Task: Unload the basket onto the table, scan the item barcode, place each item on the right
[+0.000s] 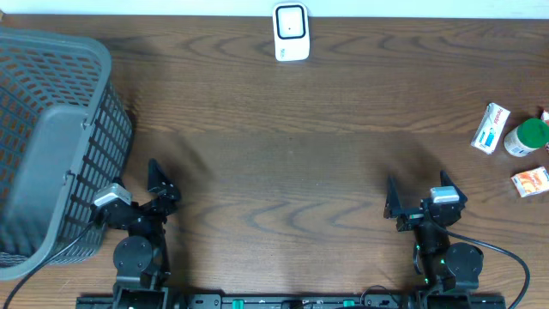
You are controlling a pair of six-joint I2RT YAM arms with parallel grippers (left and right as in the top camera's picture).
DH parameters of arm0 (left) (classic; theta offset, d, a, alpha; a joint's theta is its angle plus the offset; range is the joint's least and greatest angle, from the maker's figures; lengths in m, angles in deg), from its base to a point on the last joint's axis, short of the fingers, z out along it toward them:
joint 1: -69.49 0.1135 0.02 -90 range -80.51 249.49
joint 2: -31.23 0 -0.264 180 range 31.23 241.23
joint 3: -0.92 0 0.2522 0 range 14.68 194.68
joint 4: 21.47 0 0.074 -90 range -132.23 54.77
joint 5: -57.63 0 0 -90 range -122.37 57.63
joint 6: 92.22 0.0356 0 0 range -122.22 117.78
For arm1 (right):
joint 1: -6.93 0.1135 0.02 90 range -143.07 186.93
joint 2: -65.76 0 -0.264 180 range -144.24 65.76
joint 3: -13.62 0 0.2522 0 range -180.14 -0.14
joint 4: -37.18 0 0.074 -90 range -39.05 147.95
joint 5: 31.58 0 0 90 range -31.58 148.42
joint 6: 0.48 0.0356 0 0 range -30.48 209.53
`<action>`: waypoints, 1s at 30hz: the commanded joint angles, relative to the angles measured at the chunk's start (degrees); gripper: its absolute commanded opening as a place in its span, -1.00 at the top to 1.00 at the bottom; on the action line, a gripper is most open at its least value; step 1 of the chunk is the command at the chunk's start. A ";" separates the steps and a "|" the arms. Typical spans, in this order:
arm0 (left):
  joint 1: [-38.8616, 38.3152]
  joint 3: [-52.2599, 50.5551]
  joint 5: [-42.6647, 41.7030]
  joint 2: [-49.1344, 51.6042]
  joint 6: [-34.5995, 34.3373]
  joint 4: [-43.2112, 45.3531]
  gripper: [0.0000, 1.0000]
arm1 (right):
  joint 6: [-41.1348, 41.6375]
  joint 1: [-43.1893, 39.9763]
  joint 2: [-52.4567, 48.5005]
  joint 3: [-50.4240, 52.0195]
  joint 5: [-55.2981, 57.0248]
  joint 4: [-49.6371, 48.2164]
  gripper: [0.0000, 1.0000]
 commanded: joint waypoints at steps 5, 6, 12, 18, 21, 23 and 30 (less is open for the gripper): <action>1.73 -4.57 -2.27 -7.82 4.85 -4.46 -0.73 | -0.68 0.42 0.15 0.07 0.17 0.17 -0.99; 1.73 -4.57 -2.29 -8.50 5.55 -6.14 -0.72 | -0.68 0.42 0.15 0.07 0.17 0.17 -0.98; 1.73 -4.57 -3.19 -8.81 9.75 -9.46 -0.73 | -0.68 0.42 0.15 0.07 0.17 0.17 -0.99; 1.73 -4.57 -3.17 -8.81 9.70 -9.42 -0.72 | -0.68 0.42 0.15 0.07 0.17 0.17 -0.99; 1.73 -4.57 -3.17 -8.81 9.70 -9.42 -0.73 | -0.68 0.42 0.15 0.07 0.17 0.17 -0.99; 1.73 -4.57 -3.17 -8.63 9.70 -9.42 -0.72 | -0.68 0.42 0.15 0.07 0.17 0.17 -0.98; 1.73 -4.57 -3.17 -8.61 9.70 -9.42 -0.72 | -0.68 0.42 0.15 0.07 0.17 0.17 -0.99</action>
